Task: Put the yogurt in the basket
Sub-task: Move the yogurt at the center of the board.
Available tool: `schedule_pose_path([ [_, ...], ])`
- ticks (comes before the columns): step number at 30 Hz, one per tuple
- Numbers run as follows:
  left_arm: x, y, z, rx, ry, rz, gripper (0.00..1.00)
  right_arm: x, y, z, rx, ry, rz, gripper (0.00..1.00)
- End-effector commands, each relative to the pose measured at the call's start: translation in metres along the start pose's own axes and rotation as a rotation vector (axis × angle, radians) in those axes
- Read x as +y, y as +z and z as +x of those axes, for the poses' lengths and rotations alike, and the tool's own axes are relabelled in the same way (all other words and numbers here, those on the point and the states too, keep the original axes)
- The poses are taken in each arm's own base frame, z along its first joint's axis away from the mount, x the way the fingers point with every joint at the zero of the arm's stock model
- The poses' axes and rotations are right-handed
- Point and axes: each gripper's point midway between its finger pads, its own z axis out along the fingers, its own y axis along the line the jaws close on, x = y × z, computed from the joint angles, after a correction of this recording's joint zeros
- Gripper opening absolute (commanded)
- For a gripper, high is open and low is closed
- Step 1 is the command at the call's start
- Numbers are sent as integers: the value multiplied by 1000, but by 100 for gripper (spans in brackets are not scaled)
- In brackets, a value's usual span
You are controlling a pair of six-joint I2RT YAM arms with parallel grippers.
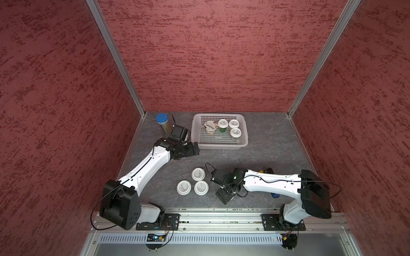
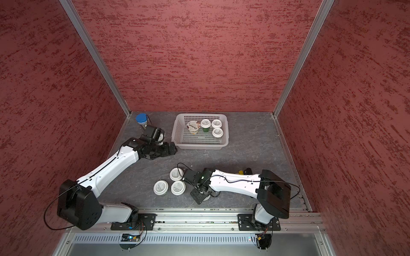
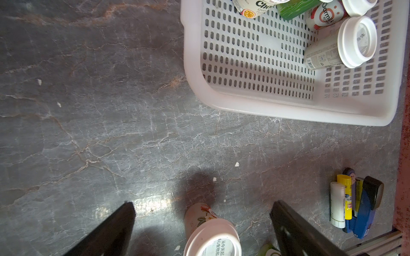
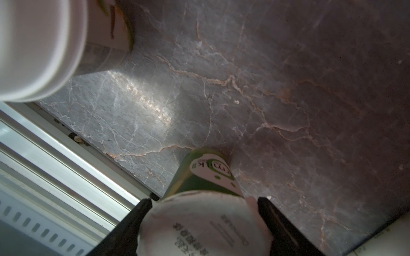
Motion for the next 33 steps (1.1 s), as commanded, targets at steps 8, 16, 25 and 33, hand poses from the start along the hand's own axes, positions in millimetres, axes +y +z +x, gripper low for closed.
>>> schedule_pose_path([
  [8,5,5,-7,12,-36,13,100,-15,3,-13,-27,46,22,75],
  [16,4,-2,-14,-13,-37,21,100,-29,0,-38,-69,81,23,75],
  [25,4,-3,-19,-17,-38,31,100,-40,10,-58,-70,90,28,75],
  [33,8,-5,-15,-17,-39,31,100,-43,5,-64,-79,84,33,85],
])
